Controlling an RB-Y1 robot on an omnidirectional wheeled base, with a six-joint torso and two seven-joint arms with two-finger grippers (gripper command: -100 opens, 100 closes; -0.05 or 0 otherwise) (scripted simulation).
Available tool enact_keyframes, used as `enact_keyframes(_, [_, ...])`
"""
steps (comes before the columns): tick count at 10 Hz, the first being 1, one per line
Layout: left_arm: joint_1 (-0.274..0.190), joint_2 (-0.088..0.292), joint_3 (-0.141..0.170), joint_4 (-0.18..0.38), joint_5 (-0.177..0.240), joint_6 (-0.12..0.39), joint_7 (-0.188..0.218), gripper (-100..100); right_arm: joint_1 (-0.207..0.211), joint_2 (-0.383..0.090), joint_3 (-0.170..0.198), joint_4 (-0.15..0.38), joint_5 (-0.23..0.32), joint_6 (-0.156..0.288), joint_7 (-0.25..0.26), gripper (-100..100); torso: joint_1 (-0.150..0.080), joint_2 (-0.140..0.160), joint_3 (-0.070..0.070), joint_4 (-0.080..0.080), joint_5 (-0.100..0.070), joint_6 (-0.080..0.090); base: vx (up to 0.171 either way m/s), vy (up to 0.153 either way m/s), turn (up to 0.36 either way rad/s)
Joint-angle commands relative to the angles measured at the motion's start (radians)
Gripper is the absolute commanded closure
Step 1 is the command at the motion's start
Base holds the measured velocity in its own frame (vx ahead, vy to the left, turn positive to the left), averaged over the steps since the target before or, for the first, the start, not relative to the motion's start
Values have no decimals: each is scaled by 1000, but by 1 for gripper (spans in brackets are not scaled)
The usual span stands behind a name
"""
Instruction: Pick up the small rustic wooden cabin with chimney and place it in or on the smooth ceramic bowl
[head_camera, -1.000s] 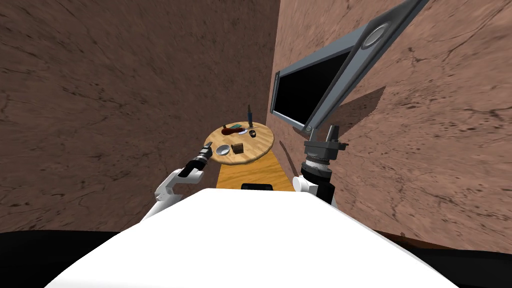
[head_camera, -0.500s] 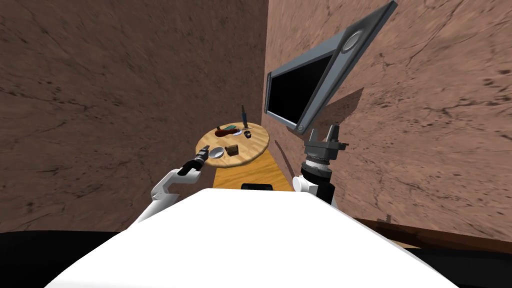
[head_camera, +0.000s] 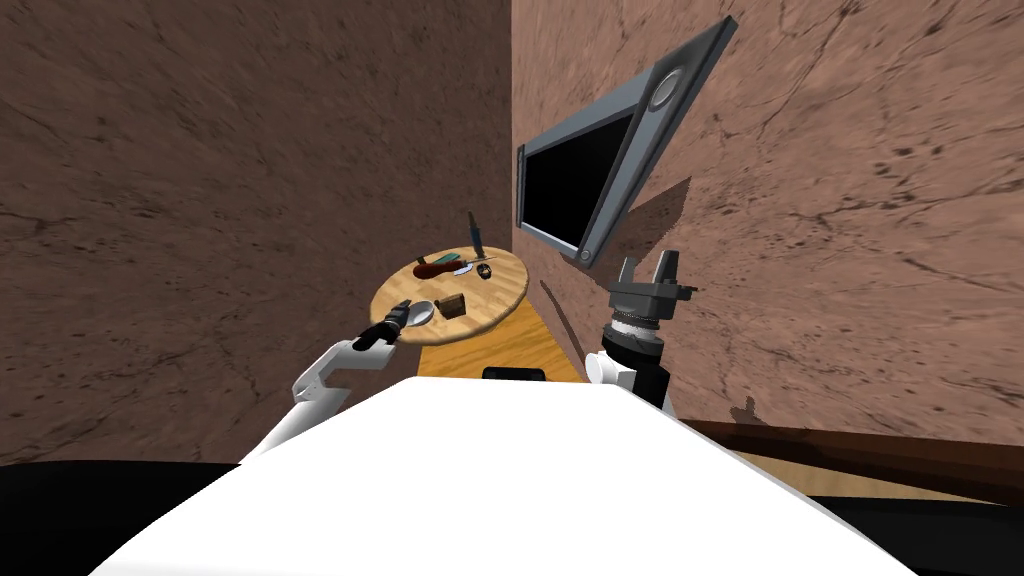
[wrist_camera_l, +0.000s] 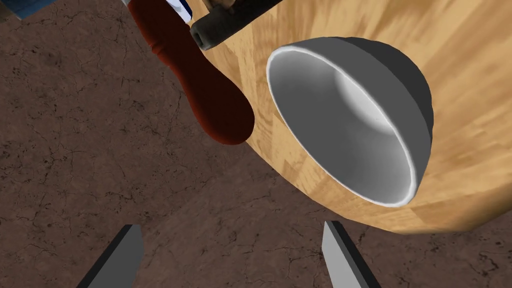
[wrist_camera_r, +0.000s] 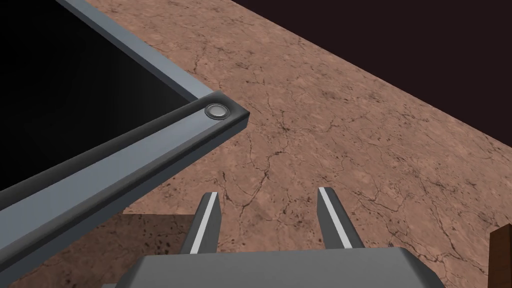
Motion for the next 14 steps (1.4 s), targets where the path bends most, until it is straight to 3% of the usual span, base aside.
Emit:
enact_keyframes(1, [2,11,4,0,2,33,-4,-100,0,0,0,0,0,0,0,0,0,0,0,0,0,0,44,-42,-44])
enact_keyframes(8, [17,32,19,103,-23,171,-53,-100,0,0,0,0,0,0,0,0,0,0,0,0,0,0,61,-52,-150])
enact_keyframes(11, [16,28,12,111,-24,196,-61,-100,0,0,0,0,0,0,0,0,-4,-3,-2,-1,-1,0,99,-90,-167])
enact_keyframes(12, [16,28,12,112,-23,199,-62,0,0,0,0,0,0,0,0,0,0,0,0,0,0,-1,11,-9,8])
enact_keyframes(13, [2,18,10,145,-31,178,-66,-100,0,0,0,0,0,0,0,0,2,3,2,1,0,-1,28,18,-24])
enact_keyframes(14, [-3,14,10,158,-34,169,-67,-100,0,0,0,0,0,0,0,0,4,3,2,1,1,-1,47,44,-17])
